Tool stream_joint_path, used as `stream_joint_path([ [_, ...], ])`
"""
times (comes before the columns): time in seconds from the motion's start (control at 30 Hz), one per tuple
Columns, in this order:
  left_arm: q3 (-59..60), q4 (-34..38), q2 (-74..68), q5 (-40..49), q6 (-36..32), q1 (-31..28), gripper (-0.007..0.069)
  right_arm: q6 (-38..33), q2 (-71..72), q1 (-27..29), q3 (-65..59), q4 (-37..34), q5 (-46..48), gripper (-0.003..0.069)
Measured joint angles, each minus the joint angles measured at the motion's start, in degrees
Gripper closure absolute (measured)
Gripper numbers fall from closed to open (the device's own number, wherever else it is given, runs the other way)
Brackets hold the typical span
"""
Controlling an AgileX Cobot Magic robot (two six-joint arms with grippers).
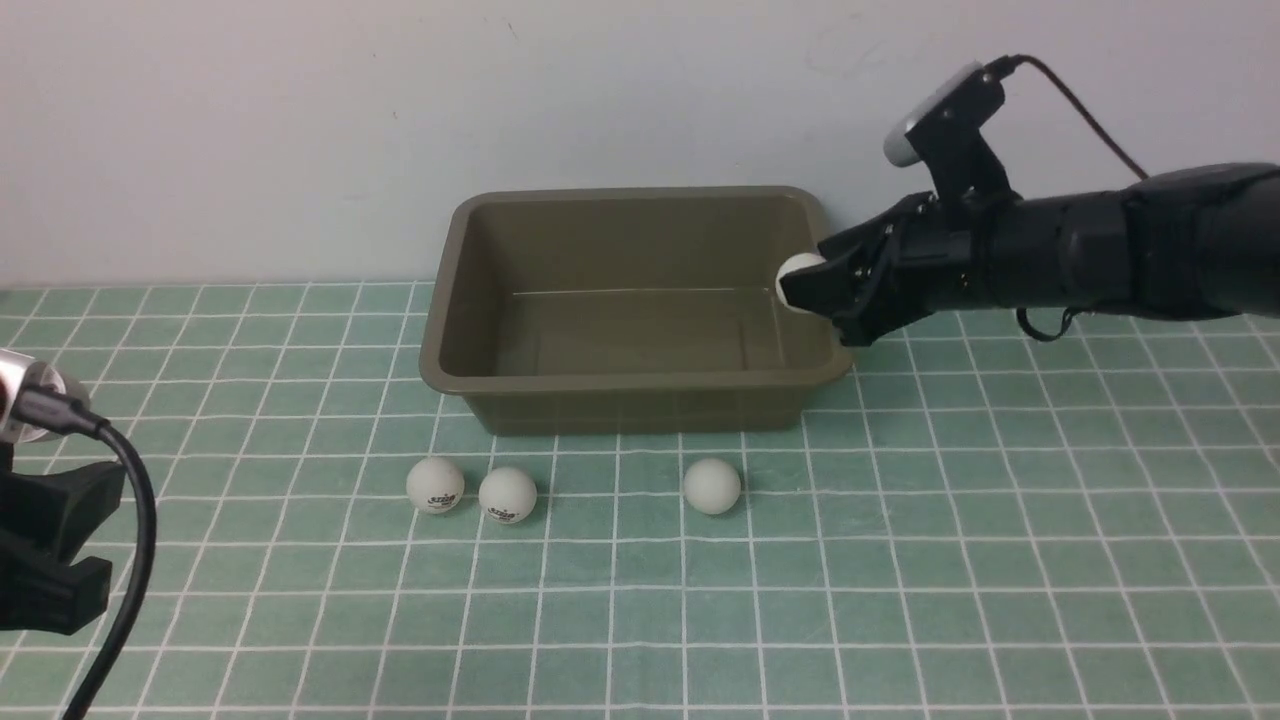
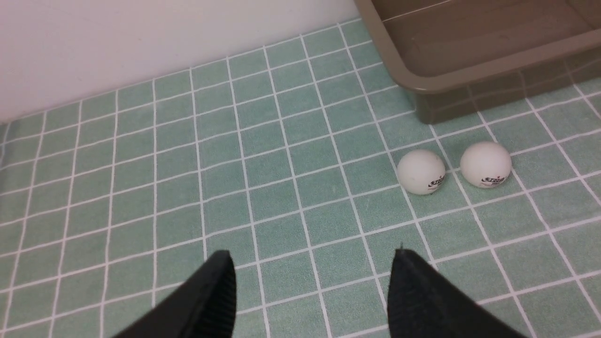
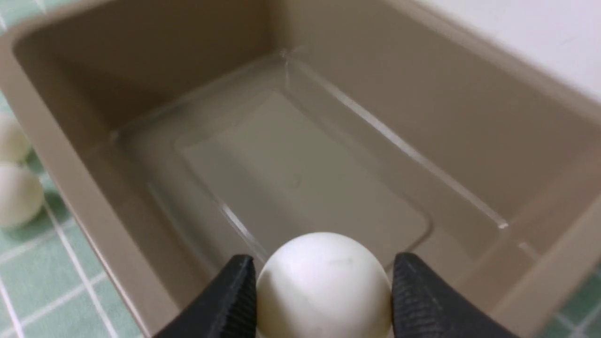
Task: Put the table tennis balls in the box on the green coffee tablecloth.
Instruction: 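Release the ping pong ball into the bin and lift the gripper away, then reach for and grasp a ping pong ball on the table beside the basket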
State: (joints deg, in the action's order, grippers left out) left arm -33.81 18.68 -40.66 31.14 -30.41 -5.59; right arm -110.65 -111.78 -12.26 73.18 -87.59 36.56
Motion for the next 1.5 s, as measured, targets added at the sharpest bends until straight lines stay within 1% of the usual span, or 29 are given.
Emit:
stream_joint_path([
  [0.13, 0.0, 0.0, 0.0, 0.0, 0.0, 0.0, 0.0230, -2.3, -2.0, -1.1, 0.0, -1.1, -0.6, 0.0321],
  [0.23, 0.0, 0.0, 0.0, 0.0, 0.0, 0.0, 0.0230, -2.8, -2.2, -1.2, 0.0, -4.0, -2.1, 0.0314],
  [0.3, 0.0, 0.0, 0.0, 0.0, 0.0, 0.0, 0.0230, -2.8, -2.2, -1.2, 0.0, -5.8, -4.0, 0.0277],
  [0.37, 0.0, 0.0, 0.0, 0.0, 0.0, 0.0, 0.0230, -3.6, -1.8, -1.2, 0.0, -6.9, -6.2, 0.0188],
  [0.43, 0.0, 0.0, 0.0, 0.0, 0.0, 0.0, 0.0230, -4.4, -0.5, -1.2, 0.0, -6.9, -7.4, 0.0142],
  [0.57, 0.0, 0.0, 0.0, 0.0, 0.0, 0.0, 0.0230, -4.7, 5.6, -1.2, 0.0, -6.5, -9.0, 0.0120],
  [0.63, 0.0, 0.0, 0.0, 0.0, 0.0, 0.0, 0.0230, -3.9, 9.8, -1.2, 0.0, -3.6, -9.4, 0.0118],
  [0.73, 0.0, 0.0, 0.0, 0.0, 0.0, 0.0, 0.0230, 1.2, 15.6, -1.2, -0.1, 1.9, -10.3, 0.0120],
  [0.83, 0.0, 0.0, 0.0, 0.0, 0.0, 0.0, 0.0230, 9.8, 20.8, -1.2, -0.5, 9.1, -10.4, 0.0127],
  [0.9, 0.0, 0.0, 0.0, 0.0, 0.0, 0.0, 0.0230, 18.7, 24.7, -1.2, -0.5, 15.1, -9.5, 0.0137],
  [0.97, 0.0, 0.0, 0.0, 0.0, 0.0, 0.0, 0.0230, 32.6, 29.7, -1.2, -0.5, 22.5, -5.4, 0.0156],
  [1.0, 0.0, 0.0, 0.0, 0.0, 0.0, 0.0, 0.0230, 37.9, 31.3, -1.2, -0.5, 25.3, -2.1, 0.0167],
  [1.07, 0.0, 0.0, 0.0, 0.0, 0.0, 0.0, 0.0230, 46.2, 33.5, -1.2, -0.5, 28.4, 4.0, 0.0188],
  [1.1, 0.0, 0.1, 0.0, 0.0, 0.0, 0.0, 0.0230, 49.2, 34.0, -1.2, -0.5, 29.8, 6.3, 0.0198],
  [1.13, 0.0, 0.1, 0.0, 0.0, 0.0, 0.0, 0.0230, 53.0, 34.6, -1.2, -0.5, 32.2, 11.5, 0.0216],
  [1.17, 0.0, 0.1, 0.0, 0.0, 0.0, 0.0, 0.0230, 55.1, 34.6, -1.2, -0.7, 34.0, 15.5, 0.0230],
  [1.23, 0.0, 0.5, 0.0, 0.0, 0.0, 0.0, 0.0230, 56.9, 34.6, -1.2, -2.2, 36.1, 20.0, 0.0249],
  [1.33, 0.0, 1.5, 0.0, 0.0, 0.0, 0.0, 0.0230, 57.6, 34.1, -1.4, -7.7, 37.0, 22.2, 0.0258],
  [1.43, 0.0, 1.6, 0.0, 0.0, 0.0, 0.0, 0.0230, 57.7, 34.1, -3.5, -14.8, 37.2, 18.3, 0.0260],
  [1.5, 0.0, 1.7, 0.0, 0.0, 0.0, 0.0, 0.0230, 57.2, 34.1, -6.4, -21.1, 36.6, 10.4, 0.0260],
])
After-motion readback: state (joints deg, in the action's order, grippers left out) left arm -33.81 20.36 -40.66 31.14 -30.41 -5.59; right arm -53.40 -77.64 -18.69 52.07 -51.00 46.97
